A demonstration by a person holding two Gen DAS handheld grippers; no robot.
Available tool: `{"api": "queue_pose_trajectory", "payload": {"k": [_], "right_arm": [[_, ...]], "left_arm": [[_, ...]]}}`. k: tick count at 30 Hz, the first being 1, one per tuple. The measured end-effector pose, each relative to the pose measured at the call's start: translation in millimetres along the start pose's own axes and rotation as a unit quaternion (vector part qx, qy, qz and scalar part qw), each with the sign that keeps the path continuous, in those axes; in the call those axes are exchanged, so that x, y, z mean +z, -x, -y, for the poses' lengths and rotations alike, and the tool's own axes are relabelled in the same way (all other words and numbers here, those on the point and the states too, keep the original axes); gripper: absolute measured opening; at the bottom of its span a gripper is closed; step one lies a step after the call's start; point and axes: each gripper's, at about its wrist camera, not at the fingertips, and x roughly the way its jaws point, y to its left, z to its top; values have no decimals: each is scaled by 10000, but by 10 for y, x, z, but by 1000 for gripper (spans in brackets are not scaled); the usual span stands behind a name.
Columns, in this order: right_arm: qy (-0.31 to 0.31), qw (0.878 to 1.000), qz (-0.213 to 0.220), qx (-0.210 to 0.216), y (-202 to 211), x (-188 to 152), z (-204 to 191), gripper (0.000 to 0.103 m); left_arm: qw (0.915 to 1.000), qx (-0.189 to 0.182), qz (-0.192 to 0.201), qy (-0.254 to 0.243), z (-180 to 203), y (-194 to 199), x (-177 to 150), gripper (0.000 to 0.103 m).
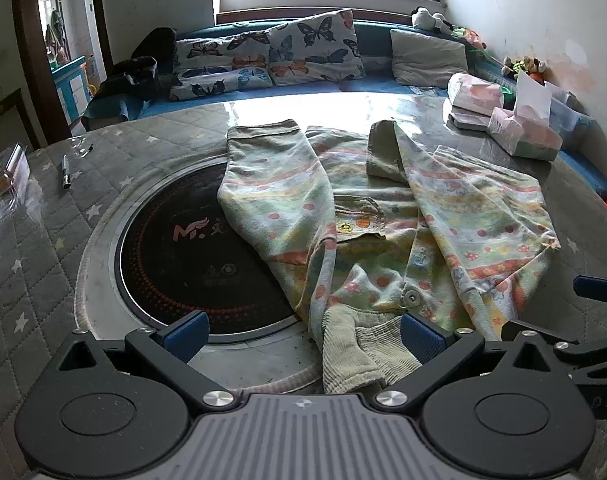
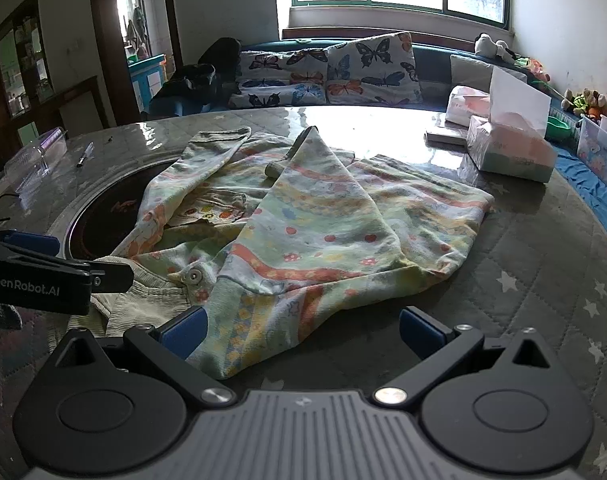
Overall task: Fold clothes
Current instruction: 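Move both grippers toward the crumpled pastel shirt's hem edges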
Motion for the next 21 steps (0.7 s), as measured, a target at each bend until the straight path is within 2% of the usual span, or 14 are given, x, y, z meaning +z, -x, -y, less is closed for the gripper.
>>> {"api": "queue_pose_trajectory", "payload": {"k": [21], "right_arm": [[54, 10000, 3, 45, -88, 105, 8, 103]], "left_arm": [[9999, 47, -78, -104, 35, -106, 92, 103]]}}
